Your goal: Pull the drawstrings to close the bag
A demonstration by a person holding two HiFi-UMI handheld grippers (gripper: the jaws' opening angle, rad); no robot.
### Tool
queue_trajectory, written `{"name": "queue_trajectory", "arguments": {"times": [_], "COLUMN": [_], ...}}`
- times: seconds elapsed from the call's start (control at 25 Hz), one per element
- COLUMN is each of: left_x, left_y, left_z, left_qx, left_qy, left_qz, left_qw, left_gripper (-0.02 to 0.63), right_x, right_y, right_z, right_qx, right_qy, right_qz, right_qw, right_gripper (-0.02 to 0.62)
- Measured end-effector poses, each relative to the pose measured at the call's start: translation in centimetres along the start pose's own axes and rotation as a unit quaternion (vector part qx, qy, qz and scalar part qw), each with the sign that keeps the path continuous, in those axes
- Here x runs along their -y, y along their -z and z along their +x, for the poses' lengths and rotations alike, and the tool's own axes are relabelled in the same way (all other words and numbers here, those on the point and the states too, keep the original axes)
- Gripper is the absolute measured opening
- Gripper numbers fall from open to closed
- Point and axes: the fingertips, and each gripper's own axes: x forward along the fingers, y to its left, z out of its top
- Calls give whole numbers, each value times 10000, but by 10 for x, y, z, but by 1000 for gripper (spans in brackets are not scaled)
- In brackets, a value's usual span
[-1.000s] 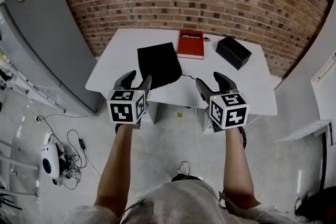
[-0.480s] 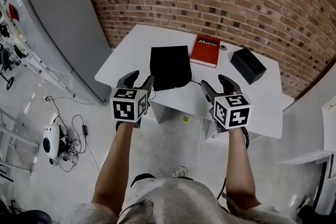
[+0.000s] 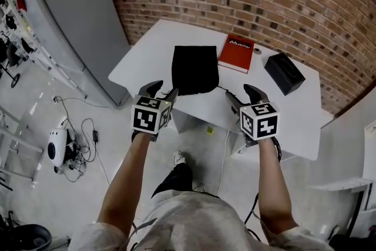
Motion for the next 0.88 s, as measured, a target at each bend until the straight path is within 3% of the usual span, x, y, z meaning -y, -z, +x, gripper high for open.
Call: {"name": "queue_trajectory", "arguments": {"times": [0.44, 0.76, 0.88], "left_x": [3, -13, -22], "left_y": [71, 116, 128], "left_z": [60, 109, 123], "left_qx": [-805, -1497, -1659], "left_qy": [584, 1157, 1211], "left_qz": [497, 922, 904], "left_qw": [9938, 9776, 9745], "left_gripper": [241, 242, 242], "right_x": [11, 20, 27], "right_y": [37, 61, 75], "right_z": [46, 102, 121], "right_qx": [-460, -1001, -1225], "right_qy": [-445, -846, -905], "right_qz": [-319, -694, -662], "right_qw": [9974, 9889, 9861], "right_gripper": [276, 272, 265]}}
